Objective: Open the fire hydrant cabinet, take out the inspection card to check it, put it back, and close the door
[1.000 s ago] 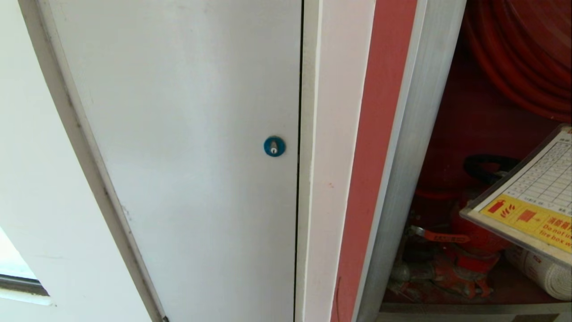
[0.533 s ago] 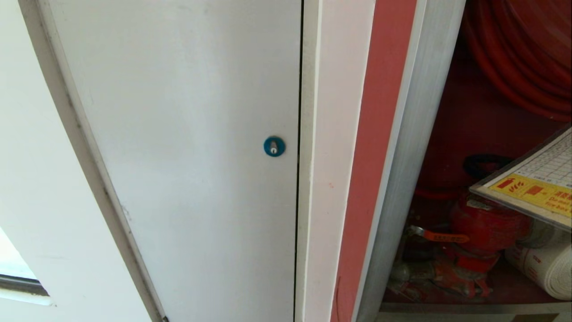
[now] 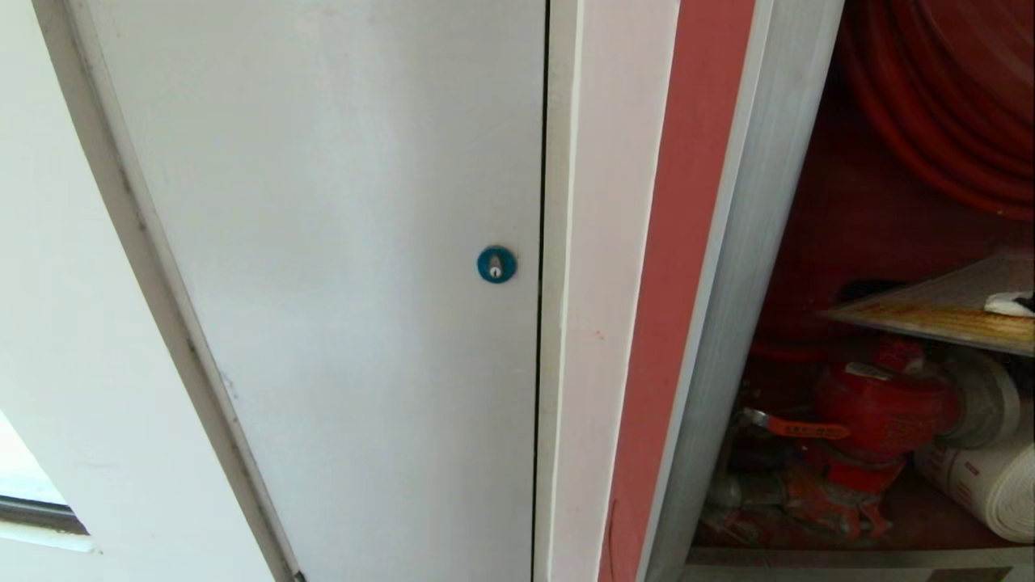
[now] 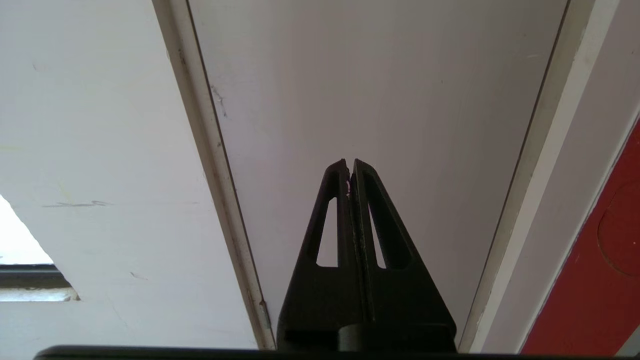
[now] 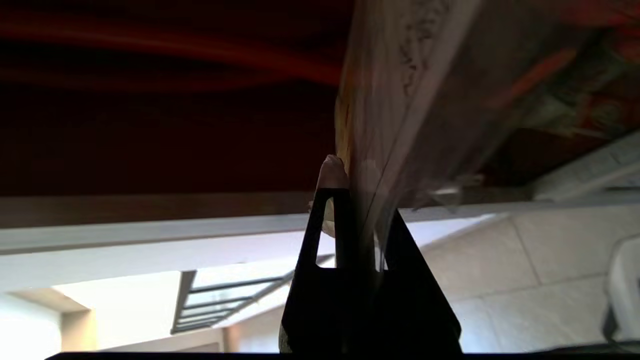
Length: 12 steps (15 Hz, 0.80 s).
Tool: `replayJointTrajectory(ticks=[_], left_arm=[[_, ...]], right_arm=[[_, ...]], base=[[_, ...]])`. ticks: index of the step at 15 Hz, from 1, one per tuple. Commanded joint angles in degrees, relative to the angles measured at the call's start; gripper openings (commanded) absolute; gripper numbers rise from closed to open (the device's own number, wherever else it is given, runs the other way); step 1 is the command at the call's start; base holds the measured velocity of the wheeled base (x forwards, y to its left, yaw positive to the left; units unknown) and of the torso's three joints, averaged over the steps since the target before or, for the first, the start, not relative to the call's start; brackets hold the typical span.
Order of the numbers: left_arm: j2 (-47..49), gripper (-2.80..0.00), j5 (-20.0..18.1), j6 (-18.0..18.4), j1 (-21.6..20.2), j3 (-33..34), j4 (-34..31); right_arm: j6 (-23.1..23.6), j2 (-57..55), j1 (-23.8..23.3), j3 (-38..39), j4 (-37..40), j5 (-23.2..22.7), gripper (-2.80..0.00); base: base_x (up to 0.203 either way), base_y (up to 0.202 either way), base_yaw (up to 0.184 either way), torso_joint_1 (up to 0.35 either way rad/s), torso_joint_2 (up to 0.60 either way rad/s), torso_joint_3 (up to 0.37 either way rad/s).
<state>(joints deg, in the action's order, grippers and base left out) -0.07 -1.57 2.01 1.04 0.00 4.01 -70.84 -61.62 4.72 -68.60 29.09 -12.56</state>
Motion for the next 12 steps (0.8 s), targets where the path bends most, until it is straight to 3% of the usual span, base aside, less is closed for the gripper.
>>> replayJointTrajectory(ticks=[1, 3, 5, 7, 12], left_arm=[[0.07, -2.8, -0.01, 0.01, 0.02, 1.58, -0.05], [0.05, -2.8, -0.01, 0.01, 0.01, 1.58, 0.02], [0.07, -2.8, -0.01, 0.01, 0.02, 1.58, -0.06], [0.07, -2.8, -0.01, 0.01, 0.02, 1.58, 0.11], [0.07, -2.8, -0.01, 0.01, -0.02, 1.58, 0.1]], right_arm=[[-1.06, -1.93, -0.94, -0.21, -1.4, -0.44, -2.8], [-3.86, -2.03, -3.77, -0.34, -2.32, -1.57, -2.8], [-6.32, -1.91, -7.57, 0.65, -3.9, -9.19, -2.8], [-7.43, -1.93, -11.09, 0.91, -4.78, -13.61, -2.8], [-11.73, -3.25, -12.61, 3.03, -13.17, -15.53, -2.8]], base=[[0.0, 0.0, 0.0, 0.0, 0.0, 0.0], [0.0, 0.0, 0.0, 0.0, 0.0, 0.0], [0.0, 0.0, 0.0, 0.0, 0.0, 0.0], [0.0, 0.0, 0.0, 0.0, 0.0, 0.0], [0.0, 0.0, 0.0, 0.0, 0.0, 0.0]])
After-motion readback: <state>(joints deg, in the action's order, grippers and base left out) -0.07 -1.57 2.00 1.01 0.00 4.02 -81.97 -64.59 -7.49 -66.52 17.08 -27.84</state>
